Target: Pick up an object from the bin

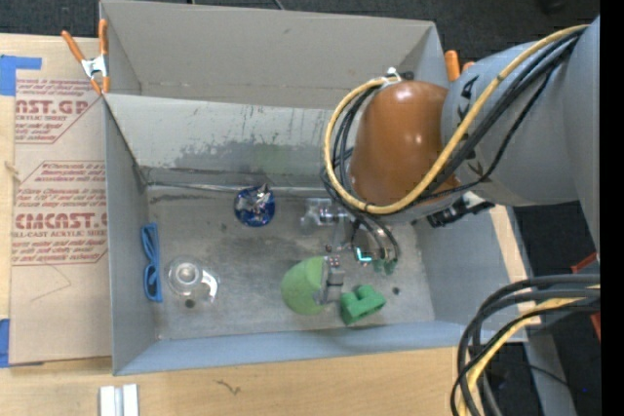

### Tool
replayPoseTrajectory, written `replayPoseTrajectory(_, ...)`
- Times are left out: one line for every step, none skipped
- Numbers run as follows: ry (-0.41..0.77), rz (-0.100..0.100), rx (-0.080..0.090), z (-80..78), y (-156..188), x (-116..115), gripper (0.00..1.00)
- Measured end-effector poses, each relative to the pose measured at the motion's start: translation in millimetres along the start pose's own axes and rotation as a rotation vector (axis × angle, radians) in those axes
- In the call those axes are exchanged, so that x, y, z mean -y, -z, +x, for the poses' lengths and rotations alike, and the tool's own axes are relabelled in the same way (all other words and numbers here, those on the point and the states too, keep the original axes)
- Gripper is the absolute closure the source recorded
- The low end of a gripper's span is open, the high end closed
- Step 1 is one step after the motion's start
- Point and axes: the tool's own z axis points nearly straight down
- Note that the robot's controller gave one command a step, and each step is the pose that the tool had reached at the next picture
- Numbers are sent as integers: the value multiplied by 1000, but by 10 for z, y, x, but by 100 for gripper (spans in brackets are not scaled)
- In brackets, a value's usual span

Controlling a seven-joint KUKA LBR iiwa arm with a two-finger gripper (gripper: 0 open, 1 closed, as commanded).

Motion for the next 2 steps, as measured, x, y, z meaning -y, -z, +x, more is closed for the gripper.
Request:
replayPoseTrajectory(124,0,5,-24,-694,46,0)
replayPoseTrajectory(123,0,4,-27,-665,48,100)
